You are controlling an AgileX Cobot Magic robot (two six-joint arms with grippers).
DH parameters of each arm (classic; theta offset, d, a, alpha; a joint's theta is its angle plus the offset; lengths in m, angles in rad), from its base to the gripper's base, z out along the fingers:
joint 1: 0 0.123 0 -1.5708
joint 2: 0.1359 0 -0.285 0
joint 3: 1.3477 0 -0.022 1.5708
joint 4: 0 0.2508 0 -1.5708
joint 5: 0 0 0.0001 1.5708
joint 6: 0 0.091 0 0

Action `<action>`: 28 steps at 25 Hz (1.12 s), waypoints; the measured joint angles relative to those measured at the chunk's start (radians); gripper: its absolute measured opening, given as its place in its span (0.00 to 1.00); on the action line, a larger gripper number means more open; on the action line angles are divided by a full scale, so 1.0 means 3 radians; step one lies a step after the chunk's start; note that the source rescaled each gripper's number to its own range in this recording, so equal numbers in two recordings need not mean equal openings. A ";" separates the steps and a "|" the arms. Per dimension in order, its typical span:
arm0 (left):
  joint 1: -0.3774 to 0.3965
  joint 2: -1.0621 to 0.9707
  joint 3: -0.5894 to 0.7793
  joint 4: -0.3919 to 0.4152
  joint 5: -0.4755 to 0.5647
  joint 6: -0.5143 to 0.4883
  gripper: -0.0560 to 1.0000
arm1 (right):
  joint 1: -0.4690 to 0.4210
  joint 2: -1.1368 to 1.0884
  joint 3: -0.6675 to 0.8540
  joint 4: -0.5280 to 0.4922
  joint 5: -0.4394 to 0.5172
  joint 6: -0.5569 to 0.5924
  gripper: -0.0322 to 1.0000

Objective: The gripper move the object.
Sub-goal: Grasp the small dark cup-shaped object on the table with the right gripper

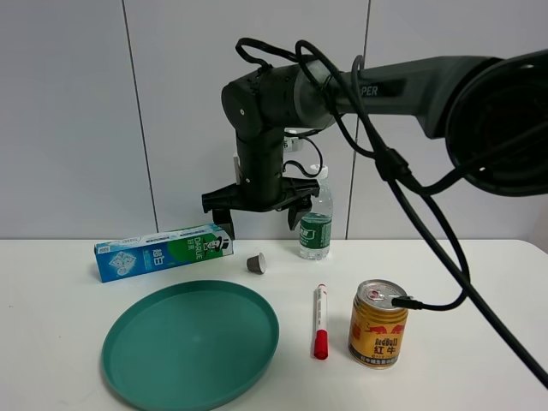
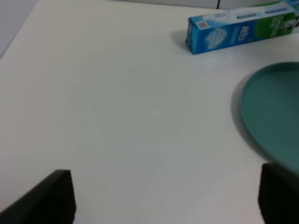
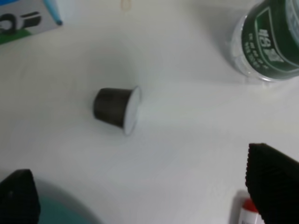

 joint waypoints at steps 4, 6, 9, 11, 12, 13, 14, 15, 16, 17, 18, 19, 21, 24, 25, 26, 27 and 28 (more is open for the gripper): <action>0.0000 0.0000 0.0000 0.0000 0.0000 0.0000 1.00 | -0.0041 0.0089 0.0000 -0.0010 -0.0078 0.0015 0.96; 0.0000 0.0000 0.0000 0.0000 0.0000 0.0000 1.00 | -0.0050 0.0128 0.0000 -0.0010 -0.0149 0.0015 0.96; 0.0000 0.0000 0.0000 0.0000 0.0000 0.0000 1.00 | -0.0065 0.0173 0.0000 -0.0010 -0.0243 0.0017 0.96; 0.0000 0.0000 0.0000 0.0000 0.0000 0.0000 1.00 | -0.0073 0.0201 0.0000 -0.0010 -0.0307 0.0017 0.96; 0.0000 0.0000 0.0000 0.0000 0.0000 0.0000 1.00 | -0.0077 0.0226 0.0000 -0.0013 -0.0328 0.0021 0.96; 0.0000 0.0000 0.0000 0.0000 0.0000 0.0000 1.00 | -0.0083 0.0245 -0.0003 -0.0013 -0.0356 0.0021 0.96; 0.0000 0.0000 0.0000 0.0000 0.0000 0.0000 1.00 | -0.0083 0.0272 -0.0003 -0.0013 -0.0405 0.0023 0.96; 0.0000 0.0000 0.0000 0.0000 0.0000 0.0000 1.00 | -0.0087 0.0303 -0.0003 -0.0013 -0.0448 0.0024 0.96; 0.0000 0.0000 0.0000 0.0000 0.0000 0.0000 1.00 | -0.0090 0.0333 -0.0003 -0.0013 -0.0507 0.0032 0.96; 0.0000 0.0000 0.0000 0.0000 0.0000 0.0000 1.00 | -0.0098 0.0356 -0.0003 -0.0013 -0.0563 0.0057 0.96; 0.0000 0.0000 0.0000 0.0000 0.0000 0.0000 1.00 | -0.0106 0.0378 -0.0003 -0.0001 -0.0611 0.0088 0.96; 0.0000 0.0000 0.0000 0.0000 0.0000 0.0000 1.00 | -0.0111 0.0401 -0.0003 0.0002 -0.0648 0.0116 0.96; 0.0000 0.0000 0.0000 0.0000 0.0000 0.0000 1.00 | -0.0135 0.0415 -0.0003 0.0011 -0.0708 0.0144 0.96; 0.0000 0.0000 0.0000 0.0000 0.0000 0.0000 1.00 | -0.0172 0.0422 -0.0003 0.0022 -0.0743 0.0151 0.96; 0.0000 0.0000 0.0000 0.0000 0.0000 0.0000 1.00 | -0.0182 0.0427 -0.0003 0.0026 -0.0750 0.0155 0.96; 0.0000 0.0000 0.0000 0.0000 0.0000 0.0000 1.00 | -0.0189 0.0442 -0.0003 0.0035 -0.0749 0.0155 0.96; 0.0000 0.0000 0.0000 0.0000 0.0000 0.0000 1.00 | -0.0189 0.0456 -0.0003 0.0037 -0.0749 0.0158 0.96; 0.0000 0.0000 0.0000 0.0000 0.0000 0.0000 1.00 | -0.0189 0.0468 -0.0003 0.0056 -0.0749 0.0164 0.96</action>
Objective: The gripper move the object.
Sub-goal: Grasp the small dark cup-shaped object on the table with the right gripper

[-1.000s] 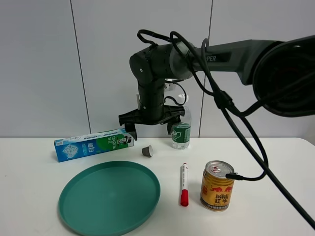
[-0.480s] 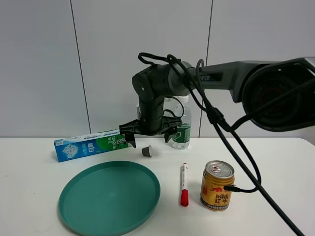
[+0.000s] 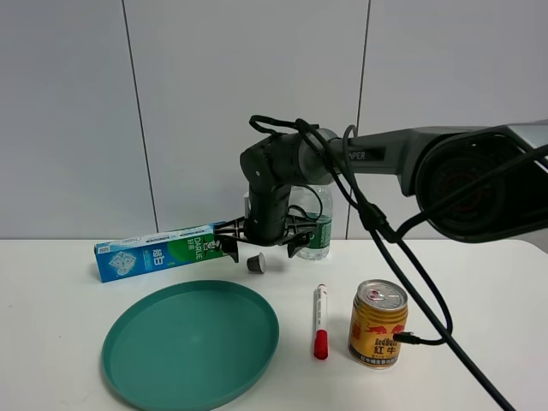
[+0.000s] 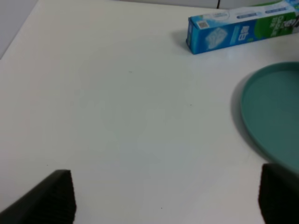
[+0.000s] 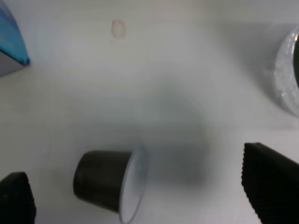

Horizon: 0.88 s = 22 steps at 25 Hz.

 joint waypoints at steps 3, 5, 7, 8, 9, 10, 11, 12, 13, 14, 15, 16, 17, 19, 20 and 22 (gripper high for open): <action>0.0000 0.0000 0.0000 0.0000 0.0000 0.0000 1.00 | 0.0000 0.0037 0.0000 0.0030 -0.0019 0.0002 0.96; 0.0000 0.0000 0.0000 0.0000 0.0000 0.0000 1.00 | 0.0000 0.0052 0.0000 0.0030 -0.0058 0.0002 0.96; 0.0000 0.0000 0.0000 0.0000 0.0000 0.0000 1.00 | 0.0000 0.0061 0.0000 0.0030 -0.0073 0.0004 0.96; 0.0000 0.0000 0.0000 0.0000 0.0000 0.0000 1.00 | 0.0000 0.0065 0.0000 0.0030 -0.0073 0.0007 0.96; 0.0000 0.0000 0.0000 0.0000 0.0000 0.0000 1.00 | 0.0000 0.0068 0.0000 0.0030 -0.0074 0.0007 0.96; 0.0000 0.0000 0.0000 0.0000 0.0000 0.0000 1.00 | 0.0000 0.0068 0.0000 0.0030 -0.0086 0.0007 0.95; 0.0000 0.0000 0.0000 0.0000 0.0000 0.0000 1.00 | 0.0000 0.0075 0.0000 0.0030 -0.0103 0.0007 0.94; 0.0000 0.0000 0.0000 0.0000 0.0000 0.0000 1.00 | 0.0000 0.0082 0.0000 0.0030 -0.0121 0.0007 0.93; 0.0000 0.0000 0.0000 0.0000 0.0000 0.0000 1.00 | 0.0000 0.0095 0.0000 0.0030 -0.0162 0.0007 0.93; 0.0000 0.0000 0.0000 0.0000 0.0000 0.0000 1.00 | 0.0000 0.0103 0.0000 0.0030 -0.0180 0.0007 0.93; 0.0000 0.0000 0.0000 0.0000 0.0000 0.0000 1.00 | 0.0000 0.0112 0.0000 0.0030 -0.0185 0.0007 0.92; 0.0000 0.0000 0.0000 0.0000 0.0000 0.0000 1.00 | 0.0000 0.0120 0.0000 0.0030 -0.0192 0.0007 0.92; 0.0000 0.0000 0.0000 0.0000 0.0000 0.0000 1.00 | 0.0000 0.0124 0.0000 0.0030 -0.0209 0.0007 0.92; 0.0000 0.0000 0.0000 0.0000 0.0000 0.0000 1.00 | 0.0000 0.0134 0.0000 0.0030 -0.0238 0.0007 0.92; 0.0000 0.0000 0.0000 0.0000 0.0000 0.0000 1.00 | 0.0000 0.0134 0.0000 0.0030 -0.0242 0.0007 0.91; 0.0000 0.0000 0.0000 0.0000 0.0000 0.0000 1.00 | 0.0000 0.0134 0.0000 0.0030 -0.0252 0.0007 0.89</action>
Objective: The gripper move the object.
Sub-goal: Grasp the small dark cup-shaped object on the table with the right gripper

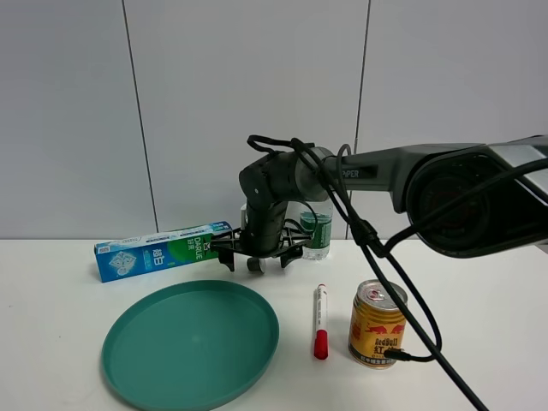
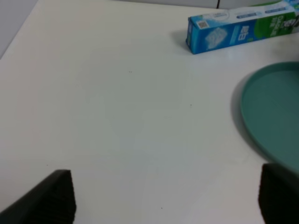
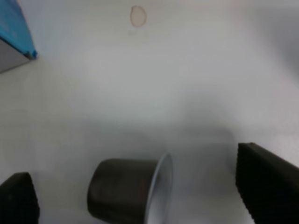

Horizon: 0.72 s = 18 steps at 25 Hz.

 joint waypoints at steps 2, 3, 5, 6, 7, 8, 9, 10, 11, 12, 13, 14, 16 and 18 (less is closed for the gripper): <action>0.0000 0.0000 0.0000 0.0000 0.0000 0.0000 1.00 | -0.0003 0.0000 0.0000 -0.0007 -0.0008 0.0000 0.83; 0.0000 0.0000 0.0000 0.0000 0.0000 0.0000 1.00 | -0.0004 0.0000 0.0000 -0.0007 -0.0011 0.0000 0.81; 0.0000 0.0000 0.0000 0.0000 0.0000 0.0000 1.00 | -0.0014 0.0000 0.0000 -0.0007 -0.0011 0.0003 0.73; 0.0000 0.0000 0.0000 0.0000 0.0000 0.0000 1.00 | -0.0020 0.0000 0.0000 -0.0007 -0.0011 0.0003 0.68; 0.0000 0.0000 0.0000 0.0000 0.0000 0.0000 1.00 | -0.0024 0.0000 0.0000 -0.0007 -0.0008 0.0003 0.63; 0.0000 0.0000 0.0000 0.0000 0.0000 0.0000 1.00 | -0.0027 0.0000 0.0000 -0.0007 -0.0008 0.0003 0.56; 0.0000 0.0000 0.0000 0.0000 0.0000 0.0000 1.00 | -0.0027 0.0000 0.0000 -0.0007 -0.0008 0.0003 0.50; 0.0000 0.0000 0.0000 0.0000 0.0000 0.0000 1.00 | -0.0027 0.0000 0.0000 -0.0004 -0.0008 0.0003 0.44; 0.0000 0.0000 0.0000 0.0000 0.0000 0.0000 1.00 | -0.0027 0.0000 0.0000 -0.0004 -0.0008 0.0003 0.38; 0.0000 0.0000 0.0000 0.0000 0.0000 0.0000 1.00 | -0.0027 0.0000 0.0000 -0.0004 -0.0005 0.0003 0.32; 0.0000 0.0000 0.0000 0.0000 0.0000 0.0000 1.00 | -0.0027 0.0000 0.0000 -0.0001 -0.0001 0.0003 0.26; 0.0000 0.0000 0.0000 0.0000 0.0000 0.0000 1.00 | -0.0027 0.0000 0.0000 -0.0001 0.0002 0.0003 0.22; 0.0000 0.0000 0.0000 0.0000 0.0000 0.0000 1.00 | -0.0027 0.0000 0.0000 -0.0001 0.0002 0.0003 0.14; 0.0000 0.0000 0.0000 0.0000 0.0000 0.0000 1.00 | -0.0027 0.0000 -0.0001 0.0003 0.0002 0.0003 0.07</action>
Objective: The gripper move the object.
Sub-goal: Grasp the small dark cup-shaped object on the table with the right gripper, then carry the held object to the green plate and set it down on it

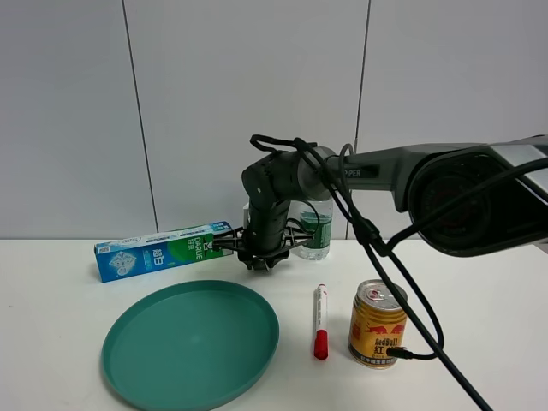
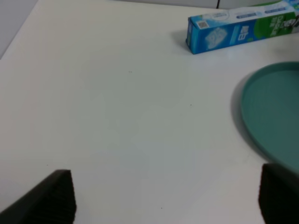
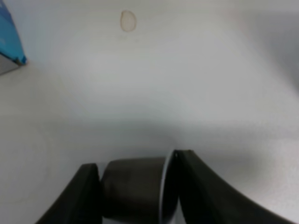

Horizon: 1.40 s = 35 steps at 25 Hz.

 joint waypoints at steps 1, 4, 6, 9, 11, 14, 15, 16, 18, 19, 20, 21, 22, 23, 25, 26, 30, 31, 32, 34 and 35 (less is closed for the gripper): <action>0.0000 0.0000 0.0000 0.0000 0.0000 0.0000 1.00 | 0.0000 0.0000 -0.0003 0.0014 0.0000 0.0000 0.05; 0.0000 0.0000 0.0000 0.0000 0.0000 0.0000 1.00 | 0.0000 0.0000 -0.0009 0.0085 -0.0021 0.0000 0.05; 0.0000 0.0000 0.0000 0.0000 0.0000 0.0000 1.00 | 0.0000 0.0000 -0.0009 0.0118 -0.0035 0.0000 0.05; 0.0000 0.0000 0.0000 0.0000 0.0000 0.0000 1.00 | 0.0000 -0.0004 -0.0009 0.0152 -0.0058 -0.0011 0.05; 0.0000 0.0000 0.0000 0.0000 0.0000 0.0000 1.00 | 0.0000 -0.0024 -0.0009 0.0180 -0.0041 -0.0051 0.05; 0.0000 0.0000 0.0000 0.0000 0.0000 0.0000 1.00 | 0.0000 -0.0106 -0.0009 0.0329 0.0042 -0.0220 0.04; 0.0000 0.0000 0.0000 0.0000 0.0000 0.0000 1.00 | 0.0000 -0.0160 -0.0009 0.0408 0.0078 -0.0304 0.03; 0.0000 0.0000 0.0000 0.0000 0.0000 0.0000 1.00 | 0.0000 -0.0220 -0.0009 0.0504 0.0126 -0.0381 0.03; 0.0000 0.0000 0.0000 0.0000 0.0000 0.0000 1.00 | 0.0004 -0.0345 -0.0009 0.0657 0.0211 -0.0581 0.03; 0.0000 0.0000 0.0000 0.0000 0.0000 0.0000 1.00 | 0.0008 -0.0420 -0.0009 0.0735 0.0262 -0.0697 0.03; 0.0000 0.0000 0.0000 0.0000 0.0000 0.0000 1.00 | 0.0014 -0.0496 -0.0009 0.0816 0.0315 -0.0799 0.03; 0.0000 0.0000 0.0000 0.0000 0.0000 0.0000 1.00 | 0.0031 -0.0558 -0.0009 0.0888 0.0370 -0.0937 0.03; 0.0000 0.0000 0.0000 0.0000 0.0000 0.0000 1.00 | 0.0051 -0.0631 -0.0009 0.0986 0.0411 -0.1087 0.03; 0.0000 0.0000 0.0000 0.0000 0.0000 0.0000 1.00 | 0.0072 -0.0705 -0.0009 0.1110 0.0468 -0.1230 0.03; 0.0000 0.0000 0.0000 0.0000 0.0000 0.0000 1.00 | 0.0131 -0.0820 -0.0009 0.1357 0.0599 -0.1633 0.03; 0.0000 0.0000 0.0000 0.0000 0.0000 0.0000 1.00 | 0.0158 -0.0869 -0.0009 0.1505 0.0665 -0.1867 0.03; 0.0000 0.0000 0.0000 0.0000 0.0000 0.0000 1.00 | 0.0298 -0.0934 -0.0009 0.1995 0.1123 -0.2797 0.03; 0.0000 0.0000 0.0000 0.0000 0.0000 0.0000 1.00 | 0.0337 -0.0934 -0.0009 0.2068 0.1256 -0.2955 0.03; 0.0000 0.0000 0.0000 0.0000 0.0000 0.0000 1.00 | 0.0372 -0.0934 -0.0009 0.2107 0.1379 -0.3103 0.03; 0.0000 0.0000 0.0000 0.0000 0.0000 0.0000 1.00 | 0.0416 -0.0934 -0.0009 0.2157 0.1481 -0.3247 0.03; 0.0000 0.0000 0.0000 0.0000 0.0000 0.0000 1.00 | 0.0423 -0.0934 -0.0009 0.2164 0.1491 -0.3281 0.03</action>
